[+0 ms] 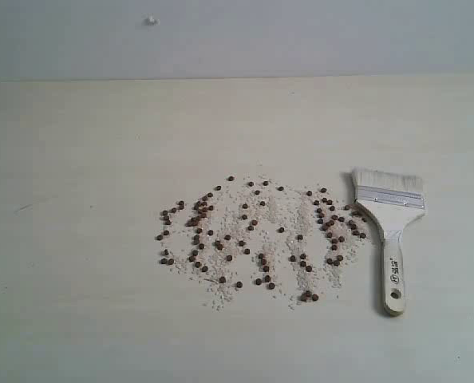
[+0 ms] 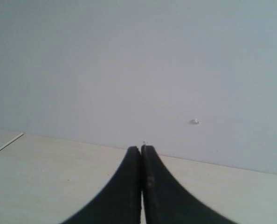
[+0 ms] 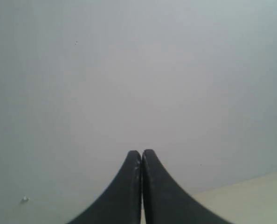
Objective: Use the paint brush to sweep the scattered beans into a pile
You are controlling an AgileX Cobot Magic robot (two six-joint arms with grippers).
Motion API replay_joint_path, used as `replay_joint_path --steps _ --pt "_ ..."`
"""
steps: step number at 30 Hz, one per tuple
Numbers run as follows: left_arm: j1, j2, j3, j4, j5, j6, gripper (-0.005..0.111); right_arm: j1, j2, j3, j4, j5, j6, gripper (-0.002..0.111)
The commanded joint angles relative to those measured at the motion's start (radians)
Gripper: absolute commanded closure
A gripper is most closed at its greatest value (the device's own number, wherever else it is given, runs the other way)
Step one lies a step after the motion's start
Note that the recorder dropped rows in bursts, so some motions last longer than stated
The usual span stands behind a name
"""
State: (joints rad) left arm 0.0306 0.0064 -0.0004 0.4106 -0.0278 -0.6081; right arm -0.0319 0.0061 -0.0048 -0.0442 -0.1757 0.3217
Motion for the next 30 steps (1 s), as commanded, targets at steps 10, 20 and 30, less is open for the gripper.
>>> replay_joint_path --steps 10,20,30 --pt "0.004 -0.006 0.000 -0.002 -0.005 0.003 0.107 0.001 -0.006 0.005 0.013 -0.015 0.002 0.108" --pt "0.004 -0.006 0.000 -0.002 -0.005 0.003 0.107 0.001 -0.006 0.005 0.013 -0.015 0.101 0.108" --pt "0.004 -0.006 0.000 -0.002 -0.005 0.003 0.107 0.001 -0.006 0.005 0.020 -0.138 0.182 0.108"
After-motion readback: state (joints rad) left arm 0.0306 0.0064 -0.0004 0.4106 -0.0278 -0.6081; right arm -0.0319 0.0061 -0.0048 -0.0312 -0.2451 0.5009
